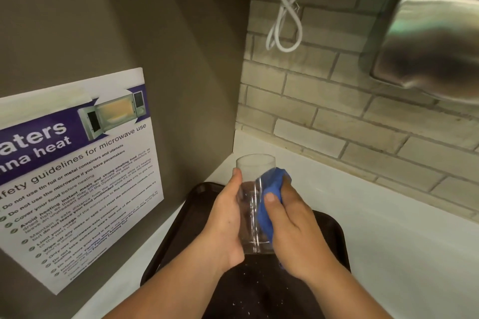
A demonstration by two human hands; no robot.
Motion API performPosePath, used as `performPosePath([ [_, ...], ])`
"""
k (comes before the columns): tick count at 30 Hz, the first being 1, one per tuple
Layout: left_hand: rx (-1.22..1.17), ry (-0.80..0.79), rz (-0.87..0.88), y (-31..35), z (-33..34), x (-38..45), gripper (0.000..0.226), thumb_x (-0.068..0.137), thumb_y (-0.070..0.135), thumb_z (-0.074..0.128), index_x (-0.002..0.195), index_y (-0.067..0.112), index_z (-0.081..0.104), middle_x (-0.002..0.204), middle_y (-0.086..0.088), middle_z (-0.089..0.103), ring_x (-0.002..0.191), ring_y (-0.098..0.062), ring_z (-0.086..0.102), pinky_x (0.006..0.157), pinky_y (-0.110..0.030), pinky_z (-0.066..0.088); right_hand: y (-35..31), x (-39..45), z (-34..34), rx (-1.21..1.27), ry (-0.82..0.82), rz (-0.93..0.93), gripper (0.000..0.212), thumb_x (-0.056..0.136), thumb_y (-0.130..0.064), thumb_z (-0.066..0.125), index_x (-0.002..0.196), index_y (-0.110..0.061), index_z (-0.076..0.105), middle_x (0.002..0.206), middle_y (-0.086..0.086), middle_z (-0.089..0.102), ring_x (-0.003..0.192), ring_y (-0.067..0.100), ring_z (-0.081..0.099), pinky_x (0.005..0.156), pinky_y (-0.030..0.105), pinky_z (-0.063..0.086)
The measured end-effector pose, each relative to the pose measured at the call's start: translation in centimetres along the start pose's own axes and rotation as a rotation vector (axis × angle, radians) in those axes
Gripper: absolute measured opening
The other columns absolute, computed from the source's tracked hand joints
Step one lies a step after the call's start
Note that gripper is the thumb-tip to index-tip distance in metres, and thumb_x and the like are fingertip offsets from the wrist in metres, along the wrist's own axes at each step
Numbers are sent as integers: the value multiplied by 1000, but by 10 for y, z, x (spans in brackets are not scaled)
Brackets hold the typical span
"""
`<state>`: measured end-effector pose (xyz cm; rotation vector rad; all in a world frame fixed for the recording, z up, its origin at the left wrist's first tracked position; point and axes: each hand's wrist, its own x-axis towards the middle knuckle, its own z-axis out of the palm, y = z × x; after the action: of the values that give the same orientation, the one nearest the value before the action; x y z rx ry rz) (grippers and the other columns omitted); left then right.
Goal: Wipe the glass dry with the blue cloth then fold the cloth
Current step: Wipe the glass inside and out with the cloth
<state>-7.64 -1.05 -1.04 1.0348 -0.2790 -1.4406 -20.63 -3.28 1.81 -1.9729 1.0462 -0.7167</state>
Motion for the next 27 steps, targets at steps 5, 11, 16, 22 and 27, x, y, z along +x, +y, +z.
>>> performPosePath([
  [5, 109, 64, 14, -6, -2, -4, 74, 97, 81, 43, 117, 25, 86, 117, -15, 86, 112, -33, 81, 104, -53, 59, 0, -11, -2, -242, -126, -53, 73, 94, -62, 28, 158, -32, 10, 156, -11, 37, 137, 2, 42, 115, 23, 36],
  [11, 147, 49, 58, -6, 19, -16, 67, 99, 73, 51, 137, 22, 71, 121, -17, 84, 107, -35, 83, 95, -54, 65, -9, 26, -18, 179, 217, 123, 32, 103, -42, 40, 106, -21, 64, 93, 8, 74, 89, 26, 71, 82, 41, 57],
  [16, 102, 107, 53, 7, 16, -6, 70, 92, 82, 52, 121, 22, 76, 89, -10, 89, 80, -26, 86, 70, -39, 60, -3, -11, 5, -130, -58, 81, 34, 100, -47, 42, 134, -40, 49, 131, -16, 65, 112, 0, 63, 93, 17, 52],
  [22, 63, 8, -11, -11, 12, -14, 67, 101, 73, 43, 131, 25, 79, 124, -12, 85, 114, -30, 81, 101, -50, 60, -14, 12, -4, -73, 231, -10, 25, 100, -39, 42, 117, -28, 57, 103, -6, 67, 92, 2, 64, 72, 4, 44],
  [27, 9, -112, 22, -6, 9, -11, 69, 84, 70, 60, 122, 18, 84, 124, -17, 83, 110, -31, 82, 94, -46, 64, -11, 26, -12, 157, 218, 35, 22, 102, -42, 42, 90, -42, 61, 91, -23, 70, 85, -8, 63, 69, 19, 44],
])
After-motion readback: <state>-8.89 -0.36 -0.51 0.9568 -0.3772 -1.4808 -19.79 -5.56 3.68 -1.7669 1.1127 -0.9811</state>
